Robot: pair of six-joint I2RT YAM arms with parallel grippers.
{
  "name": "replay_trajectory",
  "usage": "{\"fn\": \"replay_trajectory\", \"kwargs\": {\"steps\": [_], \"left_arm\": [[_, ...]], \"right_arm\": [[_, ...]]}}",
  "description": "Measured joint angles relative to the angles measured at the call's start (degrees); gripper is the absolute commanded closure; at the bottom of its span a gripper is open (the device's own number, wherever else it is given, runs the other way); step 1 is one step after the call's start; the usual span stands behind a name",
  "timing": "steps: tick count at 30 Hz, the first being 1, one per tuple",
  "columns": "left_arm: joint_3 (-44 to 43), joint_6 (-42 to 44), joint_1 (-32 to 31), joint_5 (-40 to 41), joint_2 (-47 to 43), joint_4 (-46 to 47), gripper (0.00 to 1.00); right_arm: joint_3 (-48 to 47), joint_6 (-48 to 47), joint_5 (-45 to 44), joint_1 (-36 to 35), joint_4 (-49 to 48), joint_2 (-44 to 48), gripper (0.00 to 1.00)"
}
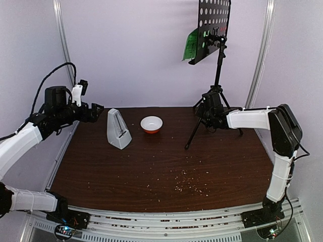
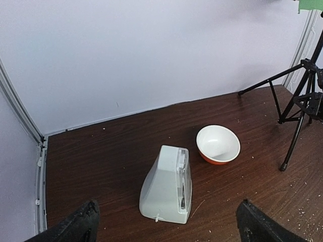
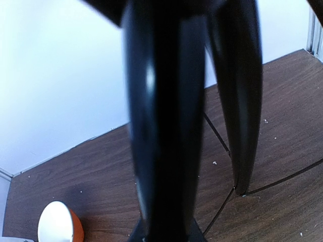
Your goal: Pack up the instrument practice props
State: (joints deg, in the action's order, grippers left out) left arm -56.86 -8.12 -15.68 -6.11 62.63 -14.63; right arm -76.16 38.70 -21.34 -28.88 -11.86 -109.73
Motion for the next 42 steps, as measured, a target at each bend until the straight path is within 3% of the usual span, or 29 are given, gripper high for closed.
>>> {"fn": "replay_trajectory", "kwargs": {"steps": [2, 12, 21, 32, 38, 42], "left_arm": [[0.0, 0.1, 0.0, 0.3, 0.3, 0.0, 0.02], [0.3, 0.4, 0.0, 1.9, 1.3, 0.0, 0.02], [0.9, 1.3, 0.0, 2.1, 1.9, 0.6, 0.04], [3.3, 3.9, -0.1, -7.2, 0.7, 4.0, 0.12], [4.3, 0.0, -5.4, -12.7, 0.2, 8.1, 0.15], [8.3, -5.6, -15.0, -13.0, -0.8, 15.3, 0.18]], "right_arm": [[0.6, -0.6, 0.5, 0.0, -1.2, 0.1, 1.00], [9.8, -3.0, 7.6, 0.0, -4.0, 7.1, 1.00], [21.9, -8.0, 19.0, 0.7, -7.0, 17.2, 1.00], [28.5, -15.5, 33.9, -1.7, -8.9, 23.1, 1.00], [31.6, -19.8, 43.0, -2.9, -8.1, 26.7, 1.00], [32.8, -22.5, 48.2, -3.7, -7.3, 28.4, 1.00]]}}
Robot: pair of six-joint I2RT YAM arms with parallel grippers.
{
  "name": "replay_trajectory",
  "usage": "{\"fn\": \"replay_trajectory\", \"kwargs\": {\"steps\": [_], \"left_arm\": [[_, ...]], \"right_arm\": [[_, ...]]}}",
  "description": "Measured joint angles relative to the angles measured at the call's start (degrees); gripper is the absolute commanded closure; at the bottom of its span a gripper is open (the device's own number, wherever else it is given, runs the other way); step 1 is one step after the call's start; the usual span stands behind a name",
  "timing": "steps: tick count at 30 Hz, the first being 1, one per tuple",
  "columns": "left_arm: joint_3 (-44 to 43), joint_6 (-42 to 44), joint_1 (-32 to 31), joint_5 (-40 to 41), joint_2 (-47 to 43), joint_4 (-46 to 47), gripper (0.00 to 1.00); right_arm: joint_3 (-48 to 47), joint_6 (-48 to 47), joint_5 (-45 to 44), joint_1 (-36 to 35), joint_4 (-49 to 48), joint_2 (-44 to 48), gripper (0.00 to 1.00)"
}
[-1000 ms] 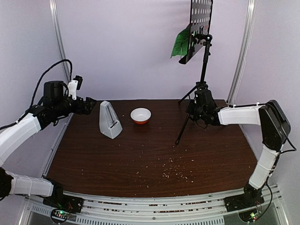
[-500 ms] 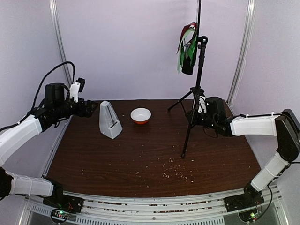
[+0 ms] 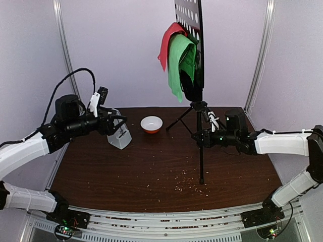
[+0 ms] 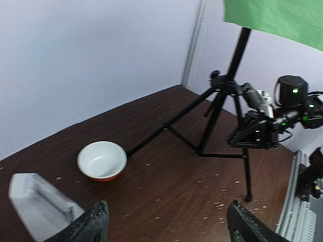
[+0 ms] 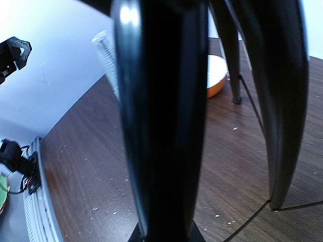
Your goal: Pack up the instrument practice props
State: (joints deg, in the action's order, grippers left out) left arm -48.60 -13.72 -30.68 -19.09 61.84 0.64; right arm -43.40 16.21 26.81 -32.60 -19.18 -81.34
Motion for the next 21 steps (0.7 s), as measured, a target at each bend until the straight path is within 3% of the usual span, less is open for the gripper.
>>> {"fn": "replay_trajectory", "kwargs": {"steps": [7, 21], "left_arm": [[-0.4, -5.1, -8.4, -1.8, 10.3, 11.9, 0.20], [-15.6, -1.0, -10.8, -11.2, 33.5, 26.9, 0.21]], "right_arm": [[2.9, 1.0, 7.0, -0.3, -4.5, 0.4, 1.00], [6.8, 6.3, 9.1, -0.1, -11.5, 0.7, 1.00]]}}
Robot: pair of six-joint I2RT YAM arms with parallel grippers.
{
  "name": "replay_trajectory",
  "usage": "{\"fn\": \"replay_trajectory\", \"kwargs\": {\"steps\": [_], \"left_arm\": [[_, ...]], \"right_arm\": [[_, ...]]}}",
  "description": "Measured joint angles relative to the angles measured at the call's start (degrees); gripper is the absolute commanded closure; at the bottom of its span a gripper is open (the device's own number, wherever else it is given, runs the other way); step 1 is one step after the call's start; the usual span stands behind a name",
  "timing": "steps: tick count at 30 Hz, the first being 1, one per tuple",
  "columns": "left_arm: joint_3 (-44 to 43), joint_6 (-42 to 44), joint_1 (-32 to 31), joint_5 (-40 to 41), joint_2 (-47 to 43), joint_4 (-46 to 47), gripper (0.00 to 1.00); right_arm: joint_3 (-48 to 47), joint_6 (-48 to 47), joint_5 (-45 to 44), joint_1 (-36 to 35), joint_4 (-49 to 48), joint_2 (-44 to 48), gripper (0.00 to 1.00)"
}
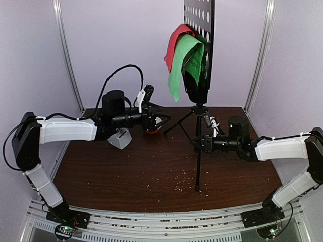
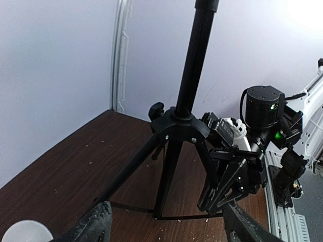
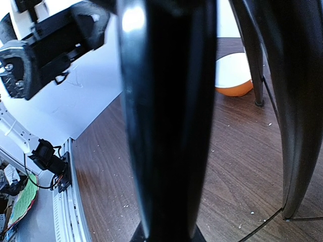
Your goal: Pack up the instrument practice props
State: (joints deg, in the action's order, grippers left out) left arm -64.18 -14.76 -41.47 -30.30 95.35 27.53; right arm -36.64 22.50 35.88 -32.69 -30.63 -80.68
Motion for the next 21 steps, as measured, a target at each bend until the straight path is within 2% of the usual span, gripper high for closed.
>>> {"fn": "replay_trajectory", "kwargs": {"steps": [4, 9, 14, 19, 21], "left_arm": [[-6.9, 2.9, 0.0, -6.4, 9.1, 1.3, 0.21], [-11.5, 6.3, 0.0, -12.3, 16.8, 2.4, 0.21], [-18.1, 9.7, 0.0, -16.1, 23.0, 1.2, 0.12], [-26.2, 13.2, 0.0, -19.5, 28.0, -1.9, 0.13], [-29.3, 14.4, 0.0, -20.2, 29.9, -3.0, 0.18]], "right_arm": [[1.0, 0.4, 1.2, 0.0, -0.8, 0.5, 1.00], [3.8, 1.8, 2.6, 0.1, -2.2, 2.4, 1.00], [5.8, 2.0, 4.0, 0.3, -3.0, 4.2, 1.00], [6.9, 1.9, 5.4, 0.7, -3.2, 5.2, 1.00], [7.1, 1.9, 5.9, 0.9, -3.4, 5.4, 1.00]]}}
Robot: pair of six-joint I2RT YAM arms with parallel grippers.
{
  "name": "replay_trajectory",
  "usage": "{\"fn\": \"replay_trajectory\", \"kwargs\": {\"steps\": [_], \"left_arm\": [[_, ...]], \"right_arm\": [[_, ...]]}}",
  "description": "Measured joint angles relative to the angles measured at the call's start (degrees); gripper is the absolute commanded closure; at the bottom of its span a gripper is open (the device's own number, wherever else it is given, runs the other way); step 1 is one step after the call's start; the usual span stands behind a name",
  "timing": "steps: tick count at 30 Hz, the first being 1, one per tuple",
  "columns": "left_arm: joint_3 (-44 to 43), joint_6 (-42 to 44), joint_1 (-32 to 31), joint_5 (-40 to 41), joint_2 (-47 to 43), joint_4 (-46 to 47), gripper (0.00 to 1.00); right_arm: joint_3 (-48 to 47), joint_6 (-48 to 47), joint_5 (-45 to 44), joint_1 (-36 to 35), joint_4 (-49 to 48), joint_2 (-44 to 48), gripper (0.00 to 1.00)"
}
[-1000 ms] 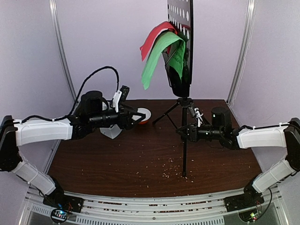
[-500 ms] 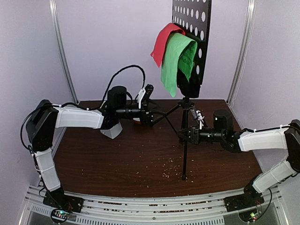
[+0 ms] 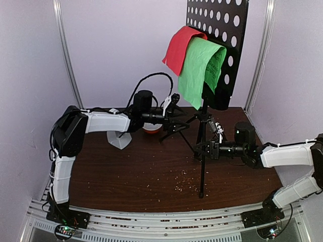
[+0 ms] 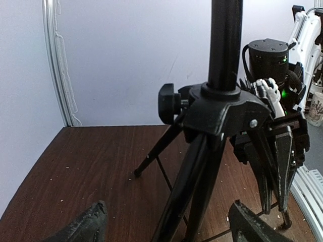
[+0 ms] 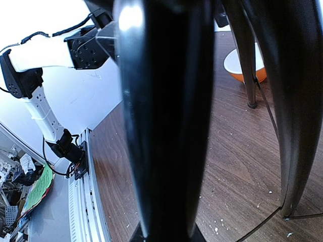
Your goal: Pack up the instrument practice props
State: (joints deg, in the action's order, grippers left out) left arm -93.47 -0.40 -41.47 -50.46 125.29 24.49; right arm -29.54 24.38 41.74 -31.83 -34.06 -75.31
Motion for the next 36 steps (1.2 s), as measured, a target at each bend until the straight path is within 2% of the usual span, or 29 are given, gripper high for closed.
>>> {"fn": "replay_trajectory", "kwargs": {"steps": [6, 13, 20, 25, 26, 28, 33, 36], "left_arm": [[-3.8, 1.5, 0.0, -4.8, 3.4, -2.9, 0.40], [-6.5, 2.5, 0.0, -8.3, 5.6, -6.3, 0.58], [-8.3, 4.7, 0.3, -8.5, 6.2, -9.2, 0.76], [-9.0, 8.9, 0.4, -9.2, 6.2, -11.7, 0.86], [-9.1, 10.2, 0.4, -9.2, 6.2, -11.7, 0.88], [-9.1, 11.1, 0.4, -9.1, 6.1, -12.2, 0.92], [-6.8, 13.5, 0.2, -7.0, 4.4, -12.4, 0.99], [-4.5, 14.5, 0.1, -5.8, 2.8, -12.3, 1.00]], "right_arm": [[0.3, 0.0, 0.6, 0.3, -0.4, 0.1, 1.00], [0.5, 0.1, 1.1, 0.4, -0.9, 0.1, 1.00], [0.7, 0.0, 2.0, 0.7, -1.1, 0.1, 1.00], [0.8, -0.1, 2.5, 1.3, -1.2, 0.1, 1.00], [0.8, -0.2, 2.5, 1.5, -1.2, 0.1, 0.96], [0.8, -0.4, 2.6, 1.8, -0.9, 0.1, 0.80], [0.7, -1.5, 2.4, 2.6, 2.9, 1.2, 0.53], [0.8, -2.1, 1.7, 3.3, 5.9, 2.0, 0.38]]}}
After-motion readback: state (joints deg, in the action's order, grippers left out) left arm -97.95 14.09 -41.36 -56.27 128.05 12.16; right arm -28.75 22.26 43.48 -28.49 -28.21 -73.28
